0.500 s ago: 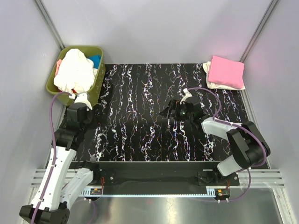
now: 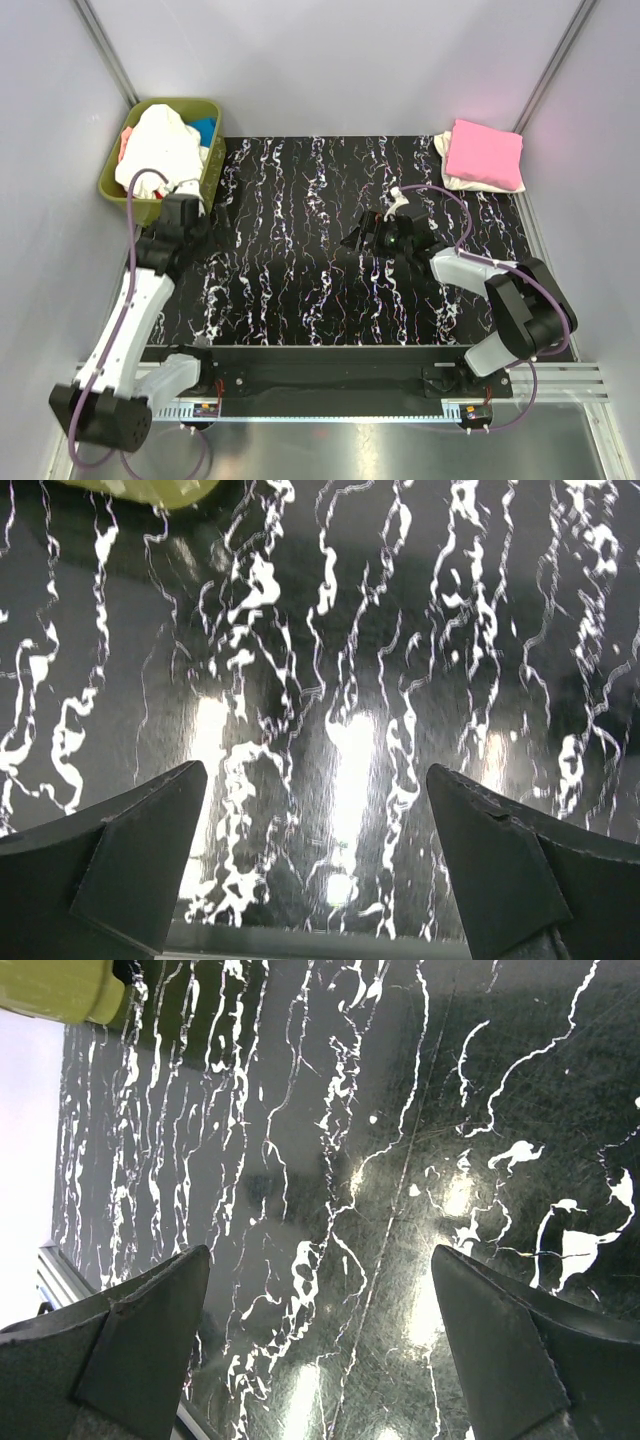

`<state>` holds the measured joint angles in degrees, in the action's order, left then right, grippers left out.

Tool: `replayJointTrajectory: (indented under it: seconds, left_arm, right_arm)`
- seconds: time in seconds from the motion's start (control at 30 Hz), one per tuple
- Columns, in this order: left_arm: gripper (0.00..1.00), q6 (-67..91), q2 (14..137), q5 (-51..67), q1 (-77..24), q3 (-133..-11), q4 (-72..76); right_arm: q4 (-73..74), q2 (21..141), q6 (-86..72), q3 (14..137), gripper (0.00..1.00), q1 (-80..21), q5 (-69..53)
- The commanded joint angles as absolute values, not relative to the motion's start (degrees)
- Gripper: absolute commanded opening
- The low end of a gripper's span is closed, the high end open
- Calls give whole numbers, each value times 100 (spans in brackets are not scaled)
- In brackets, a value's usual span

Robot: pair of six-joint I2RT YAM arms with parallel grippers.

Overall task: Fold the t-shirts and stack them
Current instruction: Grab the tshirt from the pile

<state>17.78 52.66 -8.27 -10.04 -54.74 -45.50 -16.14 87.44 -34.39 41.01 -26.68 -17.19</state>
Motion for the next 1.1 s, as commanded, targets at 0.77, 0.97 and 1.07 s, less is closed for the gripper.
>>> replayJointTrajectory:
  seconds: [0.77, 0.97, 1.07]
  left_arm:
    - [91, 1828, 11257, -686, 1072, -11810, -5000]
    - [81, 1916, 11733, -466, 1107, -11752, -4870]
    - [65, 1925, 11760, -404, 1090, -11611, -4720]
  right_arm:
    - [-1494, 9070, -3366, 4526, 100, -2690, -1793]
    - [-1468, 9114, -3375, 4561, 100, -2690, -1793]
    - [-1459, 9123, -3384, 4579, 100, -2689, -1793]
